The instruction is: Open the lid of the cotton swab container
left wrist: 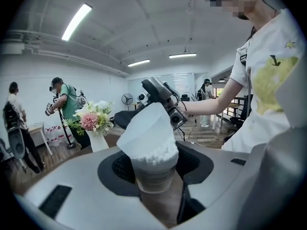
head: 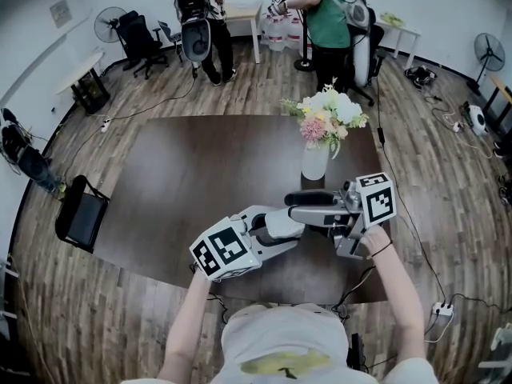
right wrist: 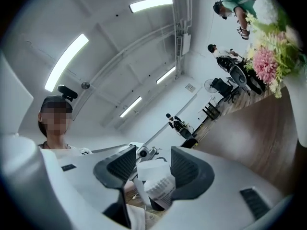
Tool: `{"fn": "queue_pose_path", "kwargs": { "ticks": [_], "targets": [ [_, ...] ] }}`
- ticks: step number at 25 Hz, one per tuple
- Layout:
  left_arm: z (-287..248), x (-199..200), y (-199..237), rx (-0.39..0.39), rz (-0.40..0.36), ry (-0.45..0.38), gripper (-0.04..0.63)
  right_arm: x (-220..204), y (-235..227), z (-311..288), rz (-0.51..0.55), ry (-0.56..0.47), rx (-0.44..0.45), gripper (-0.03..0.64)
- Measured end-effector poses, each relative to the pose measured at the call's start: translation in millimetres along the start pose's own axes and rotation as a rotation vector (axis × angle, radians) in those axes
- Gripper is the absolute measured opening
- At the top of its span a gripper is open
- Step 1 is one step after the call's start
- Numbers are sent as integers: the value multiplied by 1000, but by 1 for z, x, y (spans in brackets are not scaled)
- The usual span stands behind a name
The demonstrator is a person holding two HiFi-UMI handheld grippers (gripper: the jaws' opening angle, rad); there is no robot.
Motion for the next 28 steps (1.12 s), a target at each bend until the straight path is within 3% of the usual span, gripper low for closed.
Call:
{"fn": "queue_pose_path", "kwargs": {
  "ticks": [6,11,14,20,28],
  "targets": [
    [3,-5,11,95,71,-11,216,1,-1,18,83,-43,-92,217],
    [12,-12,23,253,152,-49,218,-4,1,35,236,-46,-286,84],
    [16,-15,29,352,193,-74,216,-11,-1,42,306,-42,-383,40],
    [24,-23,36,512,257,-125,218,-25,-3,51,421,-49,-522,25],
    [35,-37,38,650,317,-183,218,-45,2,52,632,22,-639,23]
  ]
}}
Point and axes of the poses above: the fingertips, and each gripper's own axes: z backward along the fingers, y to its left, x out of its top, the point moved 9 cm from there along z, backward along the fingers, and after that the axes turned 11 degrees about z, right-handed, at the moved point
